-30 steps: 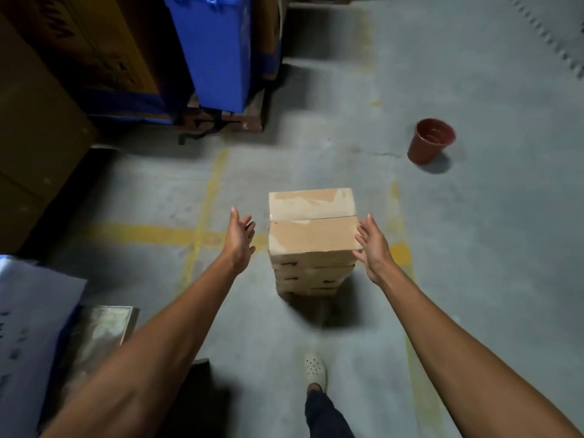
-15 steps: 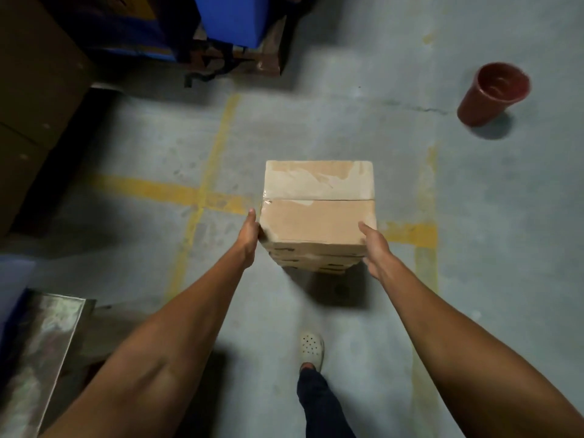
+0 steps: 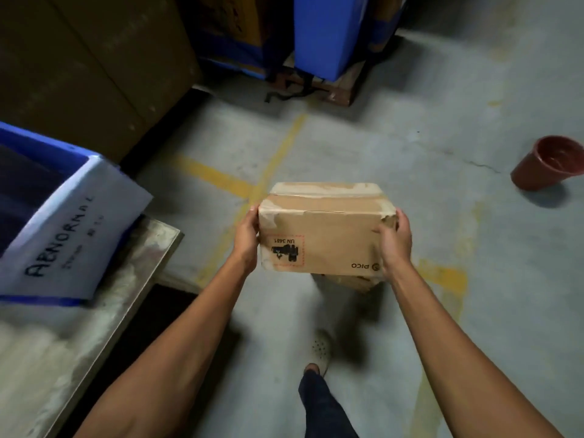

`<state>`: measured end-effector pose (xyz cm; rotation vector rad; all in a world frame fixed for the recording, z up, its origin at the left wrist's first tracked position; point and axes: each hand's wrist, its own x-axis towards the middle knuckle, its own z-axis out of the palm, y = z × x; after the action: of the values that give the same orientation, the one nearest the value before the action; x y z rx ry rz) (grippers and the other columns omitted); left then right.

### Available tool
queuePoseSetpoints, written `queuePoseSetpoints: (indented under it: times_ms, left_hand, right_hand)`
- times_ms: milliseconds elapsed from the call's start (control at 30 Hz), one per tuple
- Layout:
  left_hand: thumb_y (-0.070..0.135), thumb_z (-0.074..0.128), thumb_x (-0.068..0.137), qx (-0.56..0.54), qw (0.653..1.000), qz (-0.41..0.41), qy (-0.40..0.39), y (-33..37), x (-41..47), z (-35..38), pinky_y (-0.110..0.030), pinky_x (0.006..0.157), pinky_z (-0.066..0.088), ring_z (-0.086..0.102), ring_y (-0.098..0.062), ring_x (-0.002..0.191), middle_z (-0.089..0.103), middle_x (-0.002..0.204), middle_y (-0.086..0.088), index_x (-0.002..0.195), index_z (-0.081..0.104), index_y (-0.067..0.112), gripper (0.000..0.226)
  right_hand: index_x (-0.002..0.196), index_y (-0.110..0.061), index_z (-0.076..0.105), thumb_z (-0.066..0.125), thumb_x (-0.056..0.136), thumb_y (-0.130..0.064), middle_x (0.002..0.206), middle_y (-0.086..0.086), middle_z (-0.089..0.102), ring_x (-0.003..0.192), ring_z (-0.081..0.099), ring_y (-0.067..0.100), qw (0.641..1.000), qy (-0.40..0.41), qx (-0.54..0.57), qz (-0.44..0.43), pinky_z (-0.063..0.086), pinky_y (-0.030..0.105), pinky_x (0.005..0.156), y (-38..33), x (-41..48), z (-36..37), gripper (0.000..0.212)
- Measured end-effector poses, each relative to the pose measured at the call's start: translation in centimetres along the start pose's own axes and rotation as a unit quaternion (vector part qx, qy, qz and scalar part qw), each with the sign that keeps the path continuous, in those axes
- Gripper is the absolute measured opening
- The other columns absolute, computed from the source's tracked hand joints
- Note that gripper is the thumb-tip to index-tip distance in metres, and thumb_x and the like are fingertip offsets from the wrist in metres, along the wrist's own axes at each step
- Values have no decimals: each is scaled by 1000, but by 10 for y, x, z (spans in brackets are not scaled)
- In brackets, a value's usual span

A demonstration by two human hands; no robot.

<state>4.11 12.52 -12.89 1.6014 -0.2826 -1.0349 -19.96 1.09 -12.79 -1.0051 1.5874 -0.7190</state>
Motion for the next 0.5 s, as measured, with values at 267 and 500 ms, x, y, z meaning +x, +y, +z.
queuePoseSetpoints:
  times_ms: [267,500]
  left_hand:
    - [45,30,107,-108,980,57,158,5,-164,-147,-24,62,52,69,-7,79,76,85,11,99,69,27,44]
    - [50,36,104,-169,934,146,278,-12,-319,-275,-34,72,55,69,-6,65,74,75,8,93,64,26,38]
  right_hand:
    - [154,-27,32,62,84,-34,155,0,42,141,35,29,987,-13,-115,-114,26,48,115,-17,-185,69,76]
    - [150,-33,38,53,81,-47,151,2,43,136,36,32,963,-120,-146,-193,24,50,113,2,-340,119,72]
